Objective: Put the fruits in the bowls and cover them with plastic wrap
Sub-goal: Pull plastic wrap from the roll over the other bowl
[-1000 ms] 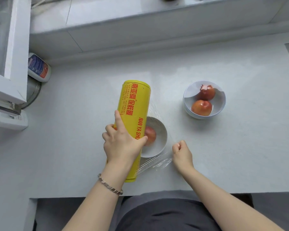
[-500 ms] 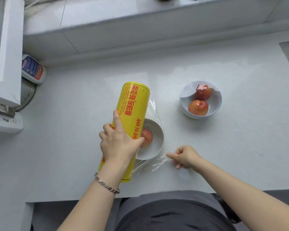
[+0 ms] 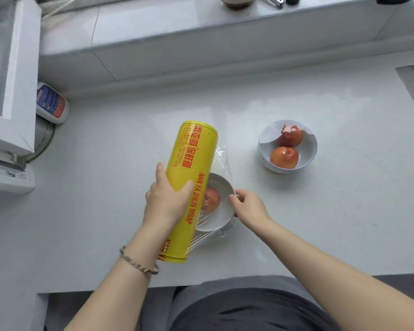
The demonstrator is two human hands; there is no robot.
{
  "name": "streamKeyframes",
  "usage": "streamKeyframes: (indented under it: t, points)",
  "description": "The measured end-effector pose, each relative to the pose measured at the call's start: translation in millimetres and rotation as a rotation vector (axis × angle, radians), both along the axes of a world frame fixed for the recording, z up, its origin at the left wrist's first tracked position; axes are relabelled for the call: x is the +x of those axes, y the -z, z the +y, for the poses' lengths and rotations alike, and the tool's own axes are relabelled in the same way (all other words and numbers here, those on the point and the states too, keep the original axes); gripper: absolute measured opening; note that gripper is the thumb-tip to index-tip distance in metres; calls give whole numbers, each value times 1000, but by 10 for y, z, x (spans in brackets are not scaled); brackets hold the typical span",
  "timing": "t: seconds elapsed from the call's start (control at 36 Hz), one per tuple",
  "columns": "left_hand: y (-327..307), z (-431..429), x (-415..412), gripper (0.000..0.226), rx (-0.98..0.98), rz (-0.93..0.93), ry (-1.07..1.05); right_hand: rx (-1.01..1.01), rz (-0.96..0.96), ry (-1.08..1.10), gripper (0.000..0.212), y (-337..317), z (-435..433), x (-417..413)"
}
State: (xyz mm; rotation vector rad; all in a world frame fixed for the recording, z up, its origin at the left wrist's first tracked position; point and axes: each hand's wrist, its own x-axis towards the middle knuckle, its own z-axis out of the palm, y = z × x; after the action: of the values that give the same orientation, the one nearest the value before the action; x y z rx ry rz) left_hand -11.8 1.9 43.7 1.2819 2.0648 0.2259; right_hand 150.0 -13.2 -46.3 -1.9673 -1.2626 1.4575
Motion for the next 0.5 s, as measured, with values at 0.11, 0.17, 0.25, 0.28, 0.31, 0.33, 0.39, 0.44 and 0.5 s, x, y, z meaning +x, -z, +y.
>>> streamKeyframes:
  t: [0.11, 0.17, 0.25, 0.28, 0.31, 0.33, 0.39, 0.44, 0.5]
  points:
    - [-71, 181, -195, 84, -193, -371, -37, 0, -17, -3, 27, 16, -5, 3]
    - [-64, 205, -239, 82, -242, -438, -42, -1, -50, -15, 26, -28, 1, -9]
    - [-2, 186, -260, 59, -184, -446, -89, 0, -105, -40, 27, -53, 13, -22]
    - [19, 173, -263, 53, -155, -433, -104, 0, -116, -43, 28, -48, 20, -23]
    - [37, 151, -266, 50, -126, -415, -120, -1, -122, -41, 31, -50, 26, -22]
    - [55, 122, -268, 52, -98, -392, -135, 1, -122, -38, 33, -41, 31, -24]
    - [94, 58, -264, 66, -47, -330, -167, 2, -124, -32, 35, -29, 33, -20]
    - [130, -16, -273, 77, 1, -252, -197, 6, -137, -28, 36, -27, 20, -17]
    - [160, -87, -297, 87, 29, -189, -239, 7, -153, -15, 35, -34, 2, -5]
